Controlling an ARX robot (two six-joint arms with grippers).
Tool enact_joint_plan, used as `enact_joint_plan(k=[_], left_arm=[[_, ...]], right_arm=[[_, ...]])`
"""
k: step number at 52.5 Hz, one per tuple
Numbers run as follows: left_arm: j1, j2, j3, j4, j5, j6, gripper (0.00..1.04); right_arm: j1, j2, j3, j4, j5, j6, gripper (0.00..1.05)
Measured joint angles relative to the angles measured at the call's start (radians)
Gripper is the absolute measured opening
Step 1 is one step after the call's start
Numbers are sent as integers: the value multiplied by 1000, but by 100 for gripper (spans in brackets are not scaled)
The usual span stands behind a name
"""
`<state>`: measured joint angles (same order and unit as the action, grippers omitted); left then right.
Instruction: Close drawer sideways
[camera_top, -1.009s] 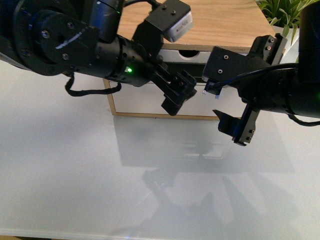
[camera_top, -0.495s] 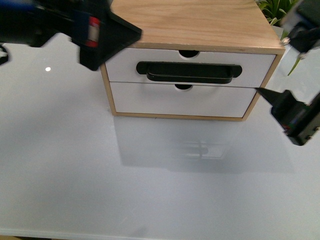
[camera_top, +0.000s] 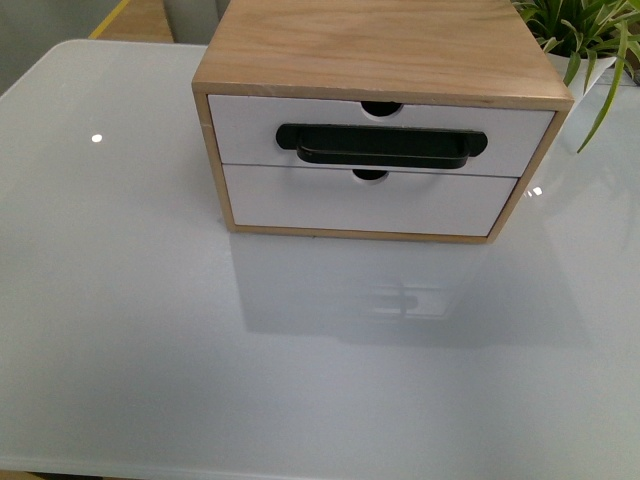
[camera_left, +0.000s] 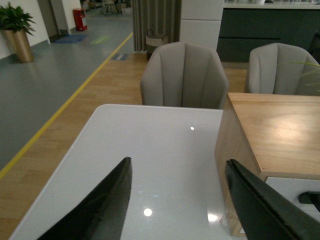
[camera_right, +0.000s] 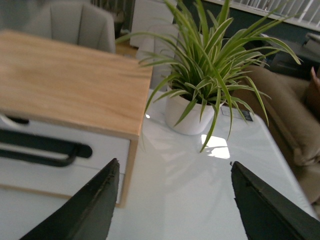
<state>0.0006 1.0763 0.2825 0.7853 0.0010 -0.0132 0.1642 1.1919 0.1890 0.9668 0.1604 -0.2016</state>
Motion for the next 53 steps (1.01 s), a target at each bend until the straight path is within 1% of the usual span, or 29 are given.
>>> enact_joint_plan(k=[1, 3, 5, 7, 11, 12, 14, 16, 20, 31, 33, 36, 53], left_arm=[[0, -15, -12, 0, -2, 1, 52], [0, -54, -45, -1, -1, 1, 42], [0, -80, -70, -5, 0, 2, 33], [0, -114, -95, -15, 0, 2, 22], [0, -167, -132, -37, -1, 2, 5], [0, -187, -142, -45, 0, 1, 2], [0, -218, -158, -60, -1, 4, 2], [0, -254, -172, -80, -1, 4, 2], [0, -306, -194, -112, -1, 4, 2], [0, -416, -229, -187, -1, 5, 2], [0, -419, -247, -158, -1, 5, 2], [0, -435, -266, -160, -1, 5, 2], [0, -617, -266, -331, -1, 5, 2]], right_arm=[[-5, -17, -8, 2, -5, 33, 62], [-18, -45, -38, 28, -23, 102, 51], [-29, -59, -66, 53, -31, 133, 42], [-43, -82, -96, 31, -44, 159, 32], [-63, -159, -125, -24, -62, 179, 14], [-68, -188, -130, -42, -68, 182, 9], [-76, -233, -138, -72, -76, 182, 2], [-118, -284, -149, -114, -142, 188, 2], [-157, -357, -163, -177, -153, 188, 2], [-161, -505, -170, -303, -158, 188, 2], [-161, -533, -171, -328, -158, 189, 2], [-161, -569, -171, -360, -158, 188, 2], [-161, -757, -171, -534, -158, 190, 2]])
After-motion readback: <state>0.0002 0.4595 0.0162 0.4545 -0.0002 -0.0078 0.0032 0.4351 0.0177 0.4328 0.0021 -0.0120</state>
